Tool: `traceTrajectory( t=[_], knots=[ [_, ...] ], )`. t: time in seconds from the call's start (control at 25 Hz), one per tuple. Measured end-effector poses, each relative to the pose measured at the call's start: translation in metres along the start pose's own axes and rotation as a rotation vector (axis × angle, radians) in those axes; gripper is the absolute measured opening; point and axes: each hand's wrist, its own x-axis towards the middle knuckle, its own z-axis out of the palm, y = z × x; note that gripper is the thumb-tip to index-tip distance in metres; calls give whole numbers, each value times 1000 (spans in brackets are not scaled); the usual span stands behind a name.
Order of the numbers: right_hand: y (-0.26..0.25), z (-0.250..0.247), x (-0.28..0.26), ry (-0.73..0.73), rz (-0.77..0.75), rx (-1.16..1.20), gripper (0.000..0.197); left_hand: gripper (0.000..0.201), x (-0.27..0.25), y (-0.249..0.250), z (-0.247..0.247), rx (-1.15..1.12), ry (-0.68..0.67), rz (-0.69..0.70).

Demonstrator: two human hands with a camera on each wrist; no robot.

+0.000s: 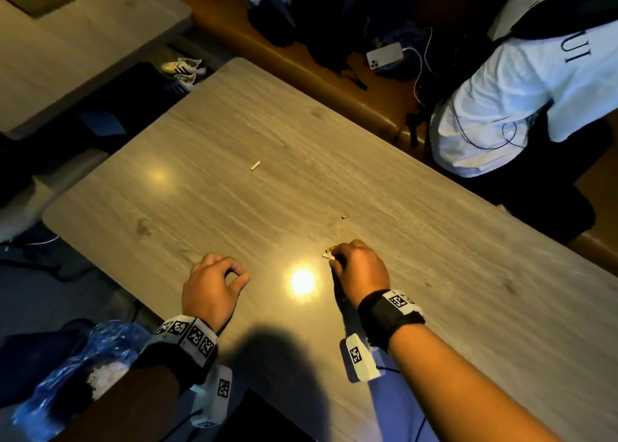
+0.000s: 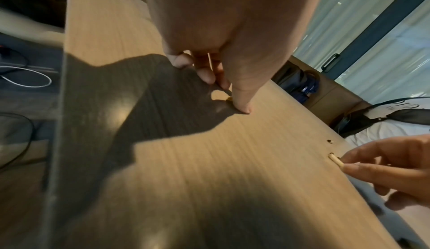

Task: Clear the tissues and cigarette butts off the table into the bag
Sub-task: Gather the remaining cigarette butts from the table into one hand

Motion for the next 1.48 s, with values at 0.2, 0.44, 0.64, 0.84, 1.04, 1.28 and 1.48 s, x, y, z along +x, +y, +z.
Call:
traceTrajectory(
  t=[0.2, 0.44, 0.64, 0.84, 1.04, 1.28, 1.48],
  knots=[
    [-5, 0, 3, -50, -93, -127, 18, 19, 23, 42, 8, -76, -19, 90],
    [3, -18, 1, -53, -28, -59, 16, 15, 75, 135, 50, -79, -76, 211],
    [18, -36, 45, 28, 1, -11, 16, 15, 74, 150, 83, -38, -114, 221],
    [13, -24, 56, -57, -24, -26, 15, 16, 72, 131, 74, -239, -87, 249],
    [23, -35, 73, 76, -32, 73, 12, 25, 140, 106, 37, -397, 77, 104],
    [34, -28, 97, 65, -51, 25, 12, 43, 201, 86, 4, -329, 253, -73],
    [36, -22, 97, 80, -36, 73, 8, 23, 211, 84, 11, -241, 268, -120]
  ],
)
